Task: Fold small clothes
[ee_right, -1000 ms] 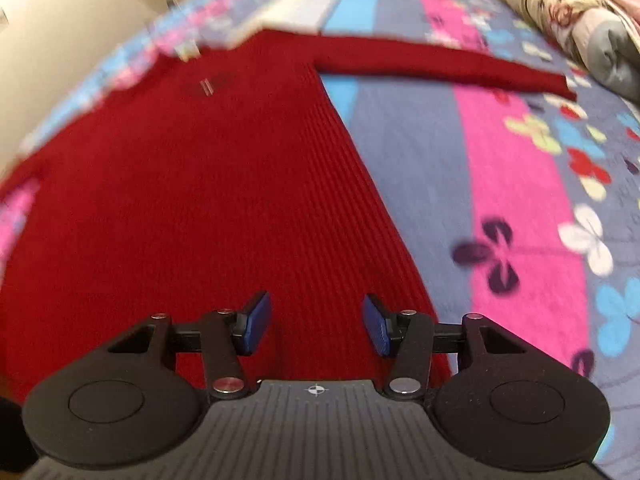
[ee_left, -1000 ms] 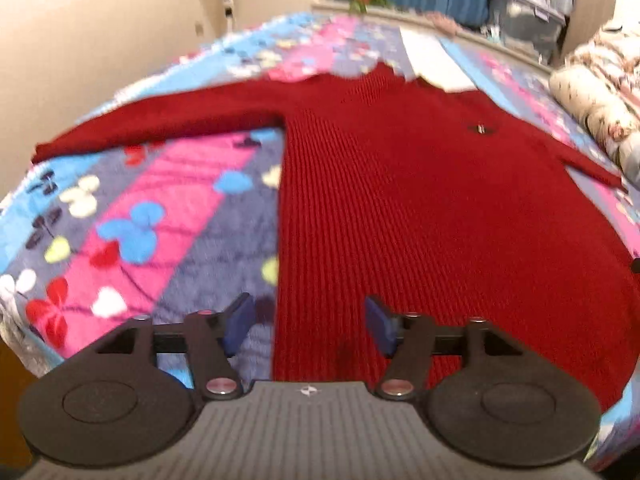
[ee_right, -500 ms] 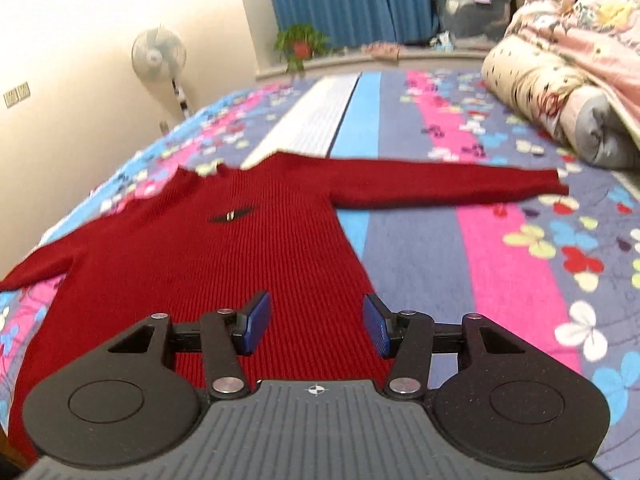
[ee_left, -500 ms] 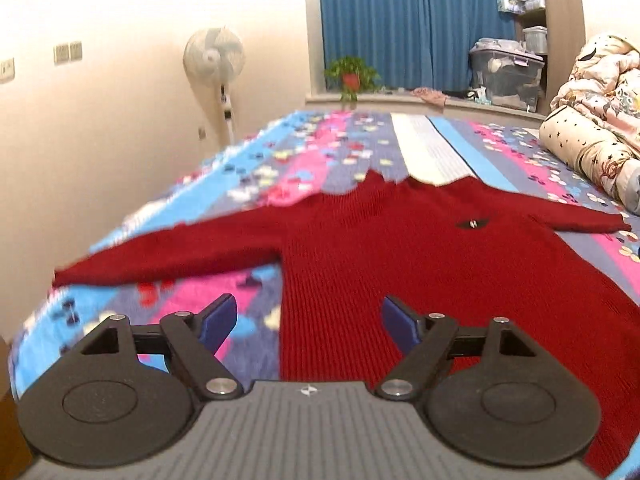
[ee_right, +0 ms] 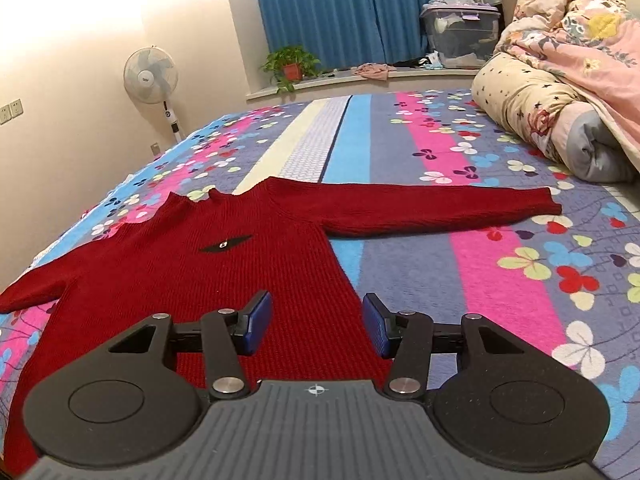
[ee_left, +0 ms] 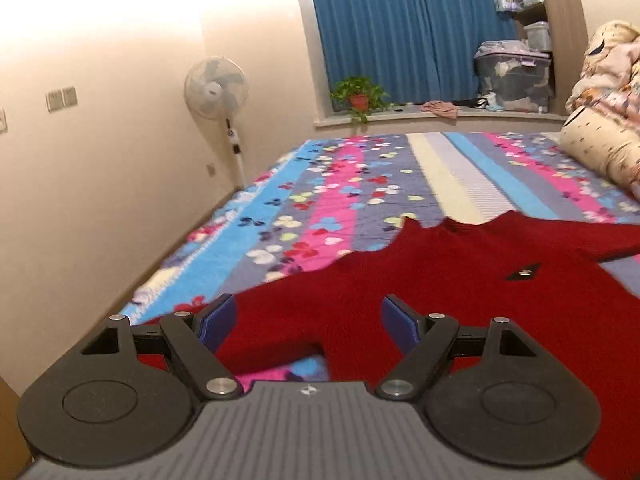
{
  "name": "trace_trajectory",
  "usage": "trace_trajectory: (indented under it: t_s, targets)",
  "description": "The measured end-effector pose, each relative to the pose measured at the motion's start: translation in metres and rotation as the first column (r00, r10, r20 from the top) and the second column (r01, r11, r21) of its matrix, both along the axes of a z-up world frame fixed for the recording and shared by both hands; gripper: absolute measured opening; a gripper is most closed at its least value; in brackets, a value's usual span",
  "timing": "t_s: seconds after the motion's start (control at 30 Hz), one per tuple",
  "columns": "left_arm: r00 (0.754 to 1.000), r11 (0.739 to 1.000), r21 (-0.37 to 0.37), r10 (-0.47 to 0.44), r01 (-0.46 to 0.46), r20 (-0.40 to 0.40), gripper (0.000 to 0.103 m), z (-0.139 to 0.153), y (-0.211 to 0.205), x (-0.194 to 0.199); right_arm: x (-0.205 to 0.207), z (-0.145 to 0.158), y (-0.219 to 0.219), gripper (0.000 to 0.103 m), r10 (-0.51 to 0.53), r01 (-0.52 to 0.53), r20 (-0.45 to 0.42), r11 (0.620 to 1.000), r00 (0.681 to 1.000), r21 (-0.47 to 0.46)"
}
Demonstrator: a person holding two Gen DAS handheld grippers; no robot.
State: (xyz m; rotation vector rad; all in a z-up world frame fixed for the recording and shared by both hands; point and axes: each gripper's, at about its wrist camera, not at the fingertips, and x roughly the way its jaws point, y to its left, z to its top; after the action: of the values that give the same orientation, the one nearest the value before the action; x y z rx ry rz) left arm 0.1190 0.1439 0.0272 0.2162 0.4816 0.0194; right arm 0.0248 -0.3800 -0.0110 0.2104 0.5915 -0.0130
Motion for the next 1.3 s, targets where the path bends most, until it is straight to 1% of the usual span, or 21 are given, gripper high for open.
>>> trace_trajectory:
  t_s: [0.07, 0.1, 0.13, 0.17, 0.2, 0.23, 0.27, 0.33, 0.43, 0.57, 0.7, 0.77, 0.83, 0.93, 1.0, 1.07, 1.13, 1.17, 1.23, 1.27, 1.3]
  targets:
    - [1.0, 1.0, 0.005, 0.017, -0.018, 0.008, 0.084, -0.018, 0.006, 0.008, 0.002, 0.001, 0.006, 0.052, 0.022, -0.022, 0.014, 1.0, 1.0, -0.019]
    - [0.999, 0.999, -0.01, 0.031, -0.031, -0.01, 0.084, -0.03, 0.012, 0.011, 0.002, 0.0, 0.01, 0.052, 0.031, -0.03, 0.017, 0.999, 0.999, -0.041]
    - [0.996, 0.999, -0.01, 0.048, -0.049, -0.07, 0.079, -0.04, 0.015, 0.017, 0.002, -0.001, 0.013, 0.052, 0.032, -0.031, 0.019, 0.997, 0.999, -0.066]
    - [0.989, 0.997, 0.0, 0.074, -0.075, -0.125, 0.073, -0.044, 0.017, 0.027, 0.003, -0.002, 0.014, 0.052, 0.028, -0.026, 0.022, 0.997, 0.999, -0.072]
    - [0.989, 0.995, -0.024, 0.092, -0.095, -0.115, 0.072, -0.041, 0.021, 0.032, 0.003, -0.003, 0.013, 0.052, 0.026, -0.025, 0.023, 0.997, 0.999, -0.071]
    - [0.992, 0.994, -0.057, 0.089, -0.094, -0.087, 0.075, -0.039, 0.025, 0.032, 0.005, -0.004, 0.013, 0.052, 0.027, -0.026, 0.018, 0.997, 0.999, -0.068]
    - [0.993, 0.993, -0.072, 0.089, -0.094, -0.072, 0.076, -0.037, 0.027, 0.033, 0.006, -0.004, 0.012, 0.052, 0.026, -0.025, 0.015, 0.997, 1.0, -0.07]
    - [0.99, 0.991, -0.058, 0.116, -0.121, -0.08, 0.076, -0.039, 0.029, 0.039, 0.009, -0.001, 0.01, 0.052, 0.028, -0.026, 0.024, 0.997, 0.999, -0.074]
    - [0.985, 0.986, -0.082, 0.139, -0.148, -0.107, 0.076, -0.041, 0.031, 0.045, 0.008, 0.007, 0.007, 0.052, 0.014, -0.01, 0.045, 0.997, 0.999, -0.071]
    - [0.986, 0.987, -0.075, 0.135, -0.143, -0.102, 0.076, -0.038, 0.028, 0.043, 0.003, 0.016, 0.009, 0.053, 0.007, -0.004, 0.052, 0.999, 0.999, -0.048]
    - [0.985, 0.986, -0.083, 0.137, -0.146, -0.103, 0.076, -0.04, 0.028, 0.038, -0.004, 0.023, 0.018, 0.053, 0.045, -0.043, 0.046, 0.997, 0.998, -0.063]
    - [0.983, 0.985, -0.081, 0.144, -0.153, -0.11, 0.076, -0.04, 0.029, 0.04, -0.004, 0.034, 0.021, 0.053, 0.074, -0.071, 0.04, 0.995, 0.996, -0.073]
    - [0.981, 0.983, -0.085, 0.154, -0.165, -0.116, 0.076, -0.041, 0.031, 0.041, -0.001, 0.049, 0.02, 0.053, 0.08, -0.075, 0.051, 0.993, 0.996, -0.088]
    - [0.978, 0.98, -0.087, 0.167, -0.178, -0.122, 0.076, -0.042, 0.033, 0.044, 0.012, 0.072, 0.015, 0.053, 0.092, -0.084, 0.092, 0.993, 0.991, -0.087]
    - [0.976, 0.979, -0.081, 0.175, -0.186, -0.126, 0.076, -0.043, 0.034, 0.044, 0.022, 0.076, 0.011, 0.054, 0.094, -0.083, 0.11, 0.992, 0.989, -0.095]
    - [0.974, 0.977, -0.078, 0.187, -0.197, -0.129, 0.076, -0.044, 0.037, 0.046, 0.032, 0.067, 0.008, 0.054, 0.086, -0.074, 0.119, 0.992, 0.989, -0.103]
    - [0.969, 0.971, -0.083, 0.212, -0.223, -0.13, 0.076, -0.044, 0.043, 0.049, 0.036, 0.044, 0.005, 0.054, 0.087, -0.079, 0.111, 0.994, 0.99, -0.077]
    - [0.966, 0.968, -0.087, 0.224, -0.237, -0.132, 0.076, -0.045, 0.047, 0.05, 0.037, 0.03, 0.005, 0.054, 0.092, -0.086, 0.096, 0.994, 0.991, -0.063]
    - [0.957, 0.96, -0.092, 0.252, -0.266, -0.142, 0.076, -0.046, 0.055, 0.054, 0.051, 0.01, 0.008, 0.054, 0.048, -0.049, -0.02, 0.998, 0.999, -0.047]
    - [0.953, 0.956, -0.093, 0.265, -0.28, -0.146, 0.076, -0.046, 0.059, 0.056, 0.055, 0.007, 0.008, 0.053, 0.038, -0.038, -0.015, 0.999, 0.999, -0.009]
    - [0.948, 0.951, -0.095, 0.279, -0.295, -0.151, 0.076, -0.046, 0.063, 0.058, 0.058, 0.005, 0.007, 0.053, 0.051, -0.051, -0.005, 0.998, 0.999, 0.024]
